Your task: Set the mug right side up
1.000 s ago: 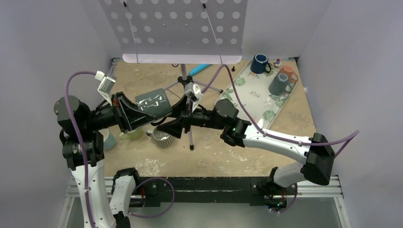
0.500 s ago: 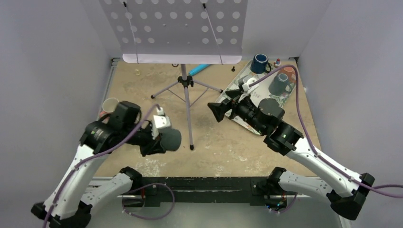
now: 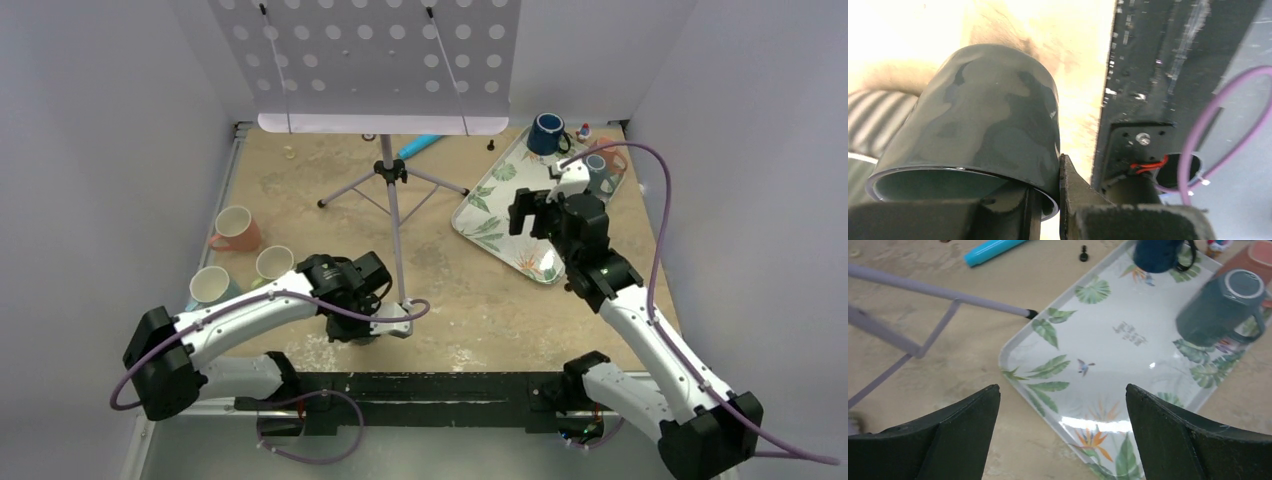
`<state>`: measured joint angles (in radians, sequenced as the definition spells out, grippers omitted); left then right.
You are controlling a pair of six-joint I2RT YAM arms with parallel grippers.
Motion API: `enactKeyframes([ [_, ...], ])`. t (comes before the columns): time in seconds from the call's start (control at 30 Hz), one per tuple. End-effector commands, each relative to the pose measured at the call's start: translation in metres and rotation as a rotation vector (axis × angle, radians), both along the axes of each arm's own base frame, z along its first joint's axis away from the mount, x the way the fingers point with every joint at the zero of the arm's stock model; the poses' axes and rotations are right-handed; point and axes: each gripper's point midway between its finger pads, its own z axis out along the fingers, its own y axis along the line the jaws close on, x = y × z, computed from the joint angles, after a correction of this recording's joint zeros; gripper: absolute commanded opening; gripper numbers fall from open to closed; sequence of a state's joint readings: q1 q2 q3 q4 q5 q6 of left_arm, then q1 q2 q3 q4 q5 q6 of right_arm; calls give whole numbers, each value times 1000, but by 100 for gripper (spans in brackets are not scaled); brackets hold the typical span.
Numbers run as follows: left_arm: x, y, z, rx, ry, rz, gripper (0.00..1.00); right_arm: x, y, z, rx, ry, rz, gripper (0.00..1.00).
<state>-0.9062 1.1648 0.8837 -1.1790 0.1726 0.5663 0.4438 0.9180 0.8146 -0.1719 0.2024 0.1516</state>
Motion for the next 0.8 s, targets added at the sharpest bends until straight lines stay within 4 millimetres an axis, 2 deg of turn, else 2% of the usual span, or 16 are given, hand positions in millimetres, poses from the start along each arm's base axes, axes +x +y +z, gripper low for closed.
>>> enactKeyframes([
  [0.0,33,-9,-23,54,-114,-82,0,23,-51,-3,9,-22,-142,99],
  [0.1,35,-5,-40,118,-92,-100,0,44,-85,6,87,-70,-210,99],
  [0.13,35,-4,-44,131,-87,-104,0,54,-103,5,114,-75,-266,99],
  [0.17,36,-3,-46,138,-86,-105,0,60,-111,7,126,-84,-291,99],
  [0.2,36,-3,-47,141,-87,-107,1,69,-134,4,143,-77,-365,99],
  [0.33,37,-9,-39,89,-109,-113,31,99,-193,-6,190,-48,-551,99],
  [0.4,33,-13,-27,38,-111,-112,48,113,-218,-11,225,-29,-603,99],
  [0.47,31,-18,-10,-26,-127,-111,57,124,-236,-13,287,-22,-616,99],
  [0.63,27,-24,33,-167,-195,-88,64,140,-265,-17,438,-38,-703,99],
  [0.77,34,-26,55,-243,-260,-36,69,159,-262,-29,609,-5,-685,97],
])
